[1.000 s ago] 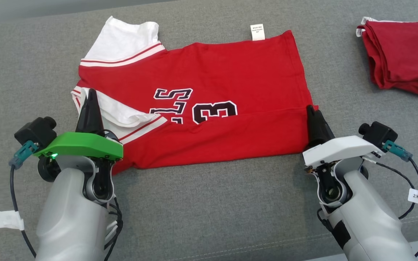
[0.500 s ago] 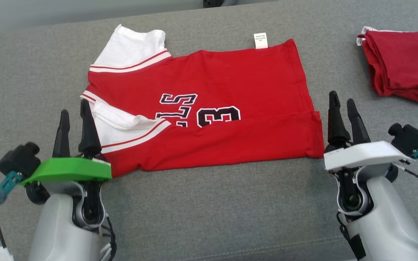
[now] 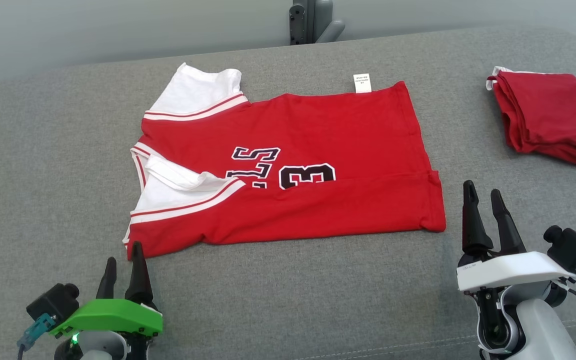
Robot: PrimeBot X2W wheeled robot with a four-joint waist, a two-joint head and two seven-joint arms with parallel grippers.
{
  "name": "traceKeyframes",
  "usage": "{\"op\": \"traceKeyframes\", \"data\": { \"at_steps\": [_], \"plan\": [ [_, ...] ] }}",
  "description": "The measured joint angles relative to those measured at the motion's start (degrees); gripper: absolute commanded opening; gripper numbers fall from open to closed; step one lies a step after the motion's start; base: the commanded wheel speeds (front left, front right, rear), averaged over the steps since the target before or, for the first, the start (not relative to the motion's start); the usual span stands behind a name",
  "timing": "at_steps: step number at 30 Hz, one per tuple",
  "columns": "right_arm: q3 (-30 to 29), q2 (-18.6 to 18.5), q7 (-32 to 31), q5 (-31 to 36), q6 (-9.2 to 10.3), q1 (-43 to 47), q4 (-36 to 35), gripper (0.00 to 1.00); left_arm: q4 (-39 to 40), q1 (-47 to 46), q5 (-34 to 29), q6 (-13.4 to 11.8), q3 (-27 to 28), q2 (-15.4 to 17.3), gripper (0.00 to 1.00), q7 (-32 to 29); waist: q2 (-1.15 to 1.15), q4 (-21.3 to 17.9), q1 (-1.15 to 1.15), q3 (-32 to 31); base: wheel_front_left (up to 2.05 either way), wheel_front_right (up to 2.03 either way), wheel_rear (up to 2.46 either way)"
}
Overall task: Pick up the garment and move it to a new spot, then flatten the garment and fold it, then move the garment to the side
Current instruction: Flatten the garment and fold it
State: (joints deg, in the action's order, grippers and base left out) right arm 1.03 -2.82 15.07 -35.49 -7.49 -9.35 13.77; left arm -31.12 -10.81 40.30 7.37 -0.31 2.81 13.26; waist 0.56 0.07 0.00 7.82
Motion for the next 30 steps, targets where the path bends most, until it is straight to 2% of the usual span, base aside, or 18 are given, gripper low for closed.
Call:
{"op": "traceKeyframes", "data": {
  "at_steps": [6, 17, 18, 20, 21, 25, 26, 27, 30],
  "plan": [
    [0.3, 0.0, 0.0, 0.5, 0.0, 0.6, -0.2, 1.0, -4.7, 0.0, 2.0, -0.2, -0.3, 0.0, 1.0, -2.6, 0.0, -0.6, 0.0, 0.1, 0.0, 0.0, 0.0],
    [1.3, 0.0, 0.0, 1.4, 0.0, 0.0, -0.5, 1.0, -12.3, -5.9, 4.4, -0.2, 0.4, 0.6, 0.99, -2.3, 0.0, -3.0, 0.0, 2.1, 0.0, 0.0, 0.0],
    [1.4, 0.0, 0.0, 1.4, 0.0, -0.1, -0.5, 1.0, -13.0, -6.4, 4.6, -0.1, 0.5, 0.8, 0.88, -2.1, 0.0, -3.3, 0.0, 2.3, 0.0, 0.0, 0.0],
    [1.4, 0.0, 0.0, 1.4, 0.0, -0.1, -0.5, 1.0, -13.5, -6.8, 4.8, -0.1, 0.6, 1.0, 0.59, -2.0, 0.0, -3.5, 0.0, 2.4, 0.0, 0.0, 0.0],
    [1.4, 0.0, 0.0, 1.5, 0.0, -0.1, -0.5, 1.0, -14.0, -7.0, 5.0, -0.1, 0.6, 1.1, 0.48, -1.7, 0.0, -3.6, 0.0, 2.5, 0.0, 0.0, 0.0],
    [2.0, 0.0, 0.0, 1.9, 0.0, 0.0, 2.0, 1.0, -15.0, -7.6, 5.1, -0.1, 0.4, 1.4, 0.26, -0.7, 0.0, -3.8, 0.0, 2.6, 0.0, 0.0, 0.0],
    [2.1, 0.0, 0.0, 2.1, 0.0, 0.0, 3.5, 1.0, -15.1, -7.6, 5.1, -0.1, 0.3, 1.4, 0.1, -0.3, 0.0, -3.7, 0.0, 2.5, 0.0, 0.0, 0.0],
    [2.3, 0.0, 0.0, 2.4, 0.0, 0.0, 5.0, 1.0, -15.1, -7.6, 5.1, -0.1, 0.2, 1.5, 0.0, -0.1, 0.0, -3.6, 0.0, 2.5, 0.0, 0.0, 0.0],
    [3.2, 0.0, 0.0, 2.7, 0.0, -0.4, 10.0, 1.0, -14.3, -7.6, 5.1, -0.1, -0.2, 1.5, 0.0, 0.8, 0.0, -3.1, 0.0, 2.3, 0.0, 0.0, 0.0]
  ]
}}
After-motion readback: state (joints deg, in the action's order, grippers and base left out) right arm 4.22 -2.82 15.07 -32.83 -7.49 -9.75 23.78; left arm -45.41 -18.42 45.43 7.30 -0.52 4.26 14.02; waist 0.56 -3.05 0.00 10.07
